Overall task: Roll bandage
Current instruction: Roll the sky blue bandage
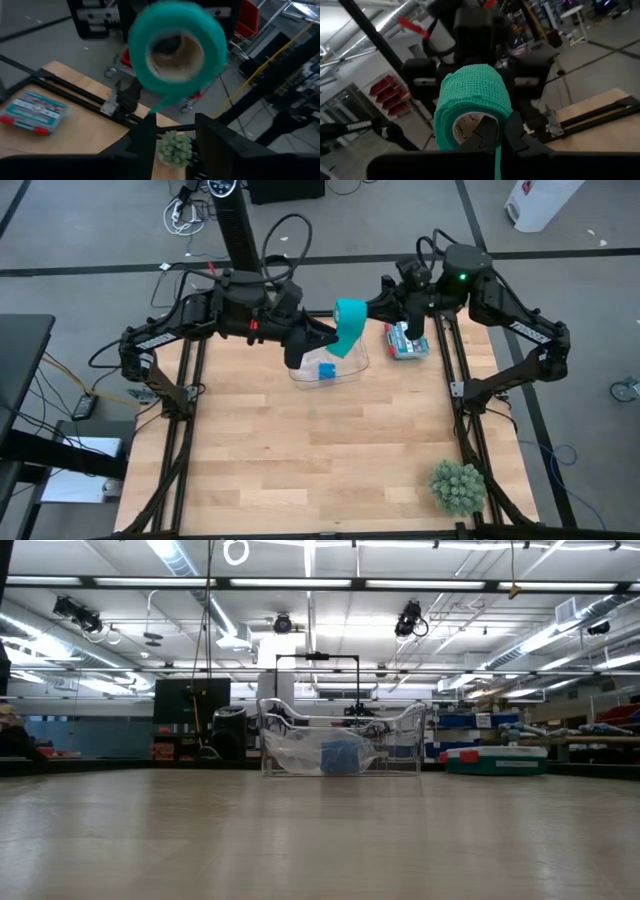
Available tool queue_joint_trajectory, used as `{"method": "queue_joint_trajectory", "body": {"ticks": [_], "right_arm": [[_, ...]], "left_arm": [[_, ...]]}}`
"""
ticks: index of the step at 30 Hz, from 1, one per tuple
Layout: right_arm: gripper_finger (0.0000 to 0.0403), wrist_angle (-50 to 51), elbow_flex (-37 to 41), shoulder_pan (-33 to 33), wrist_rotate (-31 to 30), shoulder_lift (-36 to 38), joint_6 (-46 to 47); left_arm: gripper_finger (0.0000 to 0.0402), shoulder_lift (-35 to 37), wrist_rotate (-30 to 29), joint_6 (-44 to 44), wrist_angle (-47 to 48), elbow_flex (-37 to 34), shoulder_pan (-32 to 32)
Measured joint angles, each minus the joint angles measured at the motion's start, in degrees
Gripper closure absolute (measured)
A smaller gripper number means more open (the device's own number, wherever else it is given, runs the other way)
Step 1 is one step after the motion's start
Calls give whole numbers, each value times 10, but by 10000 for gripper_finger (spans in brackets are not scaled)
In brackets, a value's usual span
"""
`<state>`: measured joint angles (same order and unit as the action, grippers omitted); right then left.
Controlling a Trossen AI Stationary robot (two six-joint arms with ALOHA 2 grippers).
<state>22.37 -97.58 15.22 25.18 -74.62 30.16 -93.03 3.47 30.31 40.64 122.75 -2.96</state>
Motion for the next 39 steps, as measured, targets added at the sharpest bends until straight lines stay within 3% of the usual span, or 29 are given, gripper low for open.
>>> {"method": "queue_joint_trajectory", "body": {"ticks": [20,30,39], "right_arm": [[403,0,0,3,30,0,41],[403,-2,0,4,28,0,26],[403,-28,0,3,10,-10,25]], "left_arm": [[259,0,-5,-49,76,5,0],[259,0,37,-64,64,6,1],[259,-3,13,-78,49,6,1]]}}
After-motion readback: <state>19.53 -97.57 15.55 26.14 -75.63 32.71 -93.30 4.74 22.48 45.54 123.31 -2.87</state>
